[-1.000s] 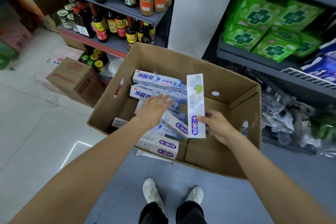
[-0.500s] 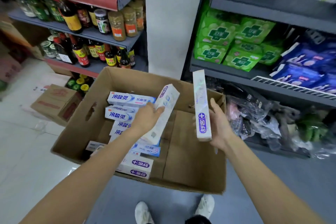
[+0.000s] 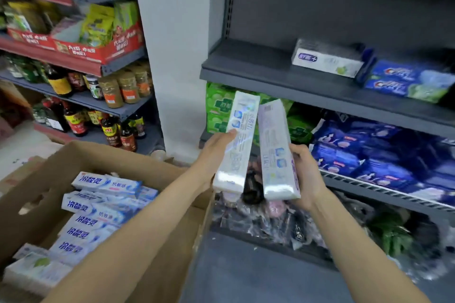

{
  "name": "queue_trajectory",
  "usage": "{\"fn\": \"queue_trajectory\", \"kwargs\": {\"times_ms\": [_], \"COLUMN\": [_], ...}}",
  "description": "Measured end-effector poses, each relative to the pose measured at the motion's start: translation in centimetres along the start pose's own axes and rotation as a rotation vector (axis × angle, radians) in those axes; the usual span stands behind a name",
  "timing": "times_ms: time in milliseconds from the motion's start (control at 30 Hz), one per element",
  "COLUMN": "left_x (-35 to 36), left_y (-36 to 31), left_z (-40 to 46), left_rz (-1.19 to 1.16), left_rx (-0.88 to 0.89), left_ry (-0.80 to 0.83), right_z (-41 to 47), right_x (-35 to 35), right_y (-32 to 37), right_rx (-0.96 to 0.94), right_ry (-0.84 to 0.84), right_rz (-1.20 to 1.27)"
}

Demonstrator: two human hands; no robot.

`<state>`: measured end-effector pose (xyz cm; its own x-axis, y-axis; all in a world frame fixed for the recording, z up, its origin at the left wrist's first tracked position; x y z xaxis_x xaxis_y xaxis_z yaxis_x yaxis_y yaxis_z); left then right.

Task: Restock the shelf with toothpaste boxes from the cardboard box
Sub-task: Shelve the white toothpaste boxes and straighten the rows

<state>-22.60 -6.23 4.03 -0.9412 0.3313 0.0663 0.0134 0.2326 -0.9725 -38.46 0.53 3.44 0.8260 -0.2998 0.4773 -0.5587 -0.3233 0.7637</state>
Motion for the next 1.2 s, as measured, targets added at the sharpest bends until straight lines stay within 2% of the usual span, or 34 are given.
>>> {"fn": "queue_trajectory", "kwargs": {"times_ms": [167,300,400,500,700,867,1033,1100,1200], "left_x": [5.8,8.7,10.3,11.6,13.2,14.1,14.6,14.7,14.9], "left_y": [-3.0,-5.2,-6.4,-8.1,-12.4,-14.4,-15.5,-15.6,-15.8], "left_z": [2.9,5.7,8.8,12.7,19.9,23.4,24.9,25.2,25.5], "left_rz": [0.056,0.008,-0.044,-0.091,0.018,0.032,0.045,0.050,0.087], "left_rx": [0.075,0.095,0.086,0.112,0.269,0.294,0.286,0.277,0.271], "left_ry": [0.048,0.100,0.127,0.099,-0.038,-0.066,-0.062,-0.071,-0.062], "right_z": [0.0,1.9,3.9,6.0,10.9,14.6,16.4,16.7,16.7], "right_x": [-4.1,-6.7,-7.5,-7.2,-7.7,-8.3,-8.3,-8.7,-9.8], "right_y": [5.1,9.8,13.4,17.6,25.8,29.5,31.2,31.6,32.7], "right_rx": [-0.016,-0.073,-0.126,-0.203,-0.495,-0.542,-0.653,-0.653,-0.623], "right_ry": [-0.008,-0.152,-0.181,-0.102,-0.166,-0.203,-0.263,-0.256,-0.332], "right_rz": [-0.067,-0.112,-0.098,-0.068,-0.122,0.090,-0.115,-0.187,-0.367]}}
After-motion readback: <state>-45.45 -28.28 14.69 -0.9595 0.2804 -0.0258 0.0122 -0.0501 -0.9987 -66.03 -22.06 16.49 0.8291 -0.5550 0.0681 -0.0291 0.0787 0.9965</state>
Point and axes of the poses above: each hand's wrist, its own z-axis towards the middle knuckle, its own x-axis out of the palm, y = z × x, the point moved 5 cm from there along z, towards the middle knuckle, and after that the axes turned 3 degrees about x, right-handed, at the moved point
